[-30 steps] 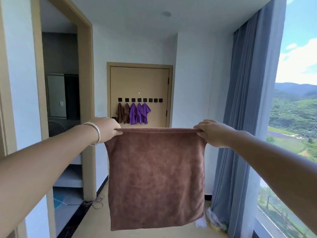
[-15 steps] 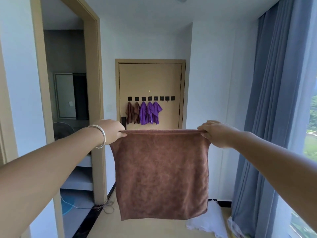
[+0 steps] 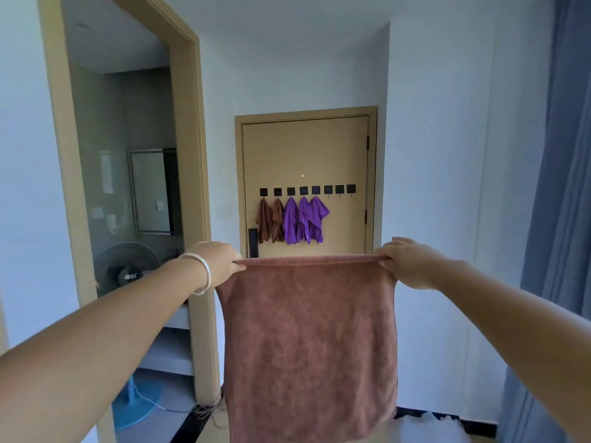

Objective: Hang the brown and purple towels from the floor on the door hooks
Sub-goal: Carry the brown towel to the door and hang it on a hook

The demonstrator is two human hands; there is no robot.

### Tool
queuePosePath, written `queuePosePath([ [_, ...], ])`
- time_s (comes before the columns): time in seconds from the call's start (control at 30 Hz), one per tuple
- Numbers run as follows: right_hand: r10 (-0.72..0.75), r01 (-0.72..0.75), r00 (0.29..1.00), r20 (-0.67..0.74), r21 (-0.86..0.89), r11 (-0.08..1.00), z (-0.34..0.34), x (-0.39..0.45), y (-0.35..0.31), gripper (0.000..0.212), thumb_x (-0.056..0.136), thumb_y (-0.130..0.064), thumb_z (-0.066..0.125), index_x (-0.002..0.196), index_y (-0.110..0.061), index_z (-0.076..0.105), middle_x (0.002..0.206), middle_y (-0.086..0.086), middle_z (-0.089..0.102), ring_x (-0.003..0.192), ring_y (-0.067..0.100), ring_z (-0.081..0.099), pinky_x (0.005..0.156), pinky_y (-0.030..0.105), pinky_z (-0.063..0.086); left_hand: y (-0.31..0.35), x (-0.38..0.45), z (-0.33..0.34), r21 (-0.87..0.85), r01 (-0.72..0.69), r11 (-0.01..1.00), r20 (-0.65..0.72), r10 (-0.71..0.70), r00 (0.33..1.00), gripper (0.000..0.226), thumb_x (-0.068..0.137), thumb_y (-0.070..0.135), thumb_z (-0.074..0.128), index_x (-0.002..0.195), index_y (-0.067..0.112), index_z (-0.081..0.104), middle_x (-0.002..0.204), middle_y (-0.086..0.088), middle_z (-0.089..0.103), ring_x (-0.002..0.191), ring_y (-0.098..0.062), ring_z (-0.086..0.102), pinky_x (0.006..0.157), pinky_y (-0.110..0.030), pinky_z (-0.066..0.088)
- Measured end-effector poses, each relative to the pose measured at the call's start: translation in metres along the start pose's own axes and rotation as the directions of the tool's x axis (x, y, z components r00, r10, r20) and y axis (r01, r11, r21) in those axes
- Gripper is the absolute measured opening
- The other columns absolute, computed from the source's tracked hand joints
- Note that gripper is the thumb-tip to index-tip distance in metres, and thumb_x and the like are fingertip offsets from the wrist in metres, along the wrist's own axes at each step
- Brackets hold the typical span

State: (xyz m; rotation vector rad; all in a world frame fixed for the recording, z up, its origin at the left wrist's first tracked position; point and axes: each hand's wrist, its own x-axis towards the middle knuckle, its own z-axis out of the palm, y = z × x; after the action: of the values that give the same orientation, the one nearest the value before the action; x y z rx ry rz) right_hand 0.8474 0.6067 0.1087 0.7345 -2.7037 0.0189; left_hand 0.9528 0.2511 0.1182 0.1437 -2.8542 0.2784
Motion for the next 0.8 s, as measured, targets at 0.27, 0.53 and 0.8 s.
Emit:
queuePosePath([
  [0.27,-0.009,0.009,1.0,0.003,0.025,1.0,0.023,0.074,0.056,0.034,0.103,-0.036,0.03,0.123,-0.028,0.056,0.118,-0.003,0.054,0.12,0.018,0.043,0.101,0.038,0.04,0.02,0.088,0.022,-0.006,0.026,1.0,-0.009,-0.026,1.0,0.043,0.101,0.041,0.038,0.064,0.02,0.044,0.066,0.002,0.049,0.06,-0.014,0.045,0.056,-0.027,0.033],
  [0.53,-0.012,0.011,1.0,0.02,0.034,0.999,0.057,0.143,0.085,0.034,0.104,-0.035,0.03,0.126,-0.029,0.056,0.119,-0.004,0.055,0.12,0.017,0.043,0.102,0.037,0.039,0.012,0.173,0.054,0.006,-0.005,1.0,-0.022,0.005,1.0,0.043,0.101,0.042,0.037,0.063,0.023,0.045,0.065,0.005,0.049,0.058,-0.011,0.043,0.054,-0.026,0.03],
  [0.8,0.042,-0.042,0.999,0.019,0.021,0.999,0.079,0.244,0.094,0.035,0.103,-0.036,0.028,0.12,-0.031,0.058,0.115,-0.005,0.053,0.118,0.016,0.043,0.099,0.037,0.039,-0.027,0.283,0.083,-0.045,-0.036,0.998,-0.095,0.031,0.995,0.042,0.099,0.043,0.039,0.063,0.025,0.048,0.066,0.005,0.052,0.058,-0.012,0.046,0.054,-0.027,0.031],
])
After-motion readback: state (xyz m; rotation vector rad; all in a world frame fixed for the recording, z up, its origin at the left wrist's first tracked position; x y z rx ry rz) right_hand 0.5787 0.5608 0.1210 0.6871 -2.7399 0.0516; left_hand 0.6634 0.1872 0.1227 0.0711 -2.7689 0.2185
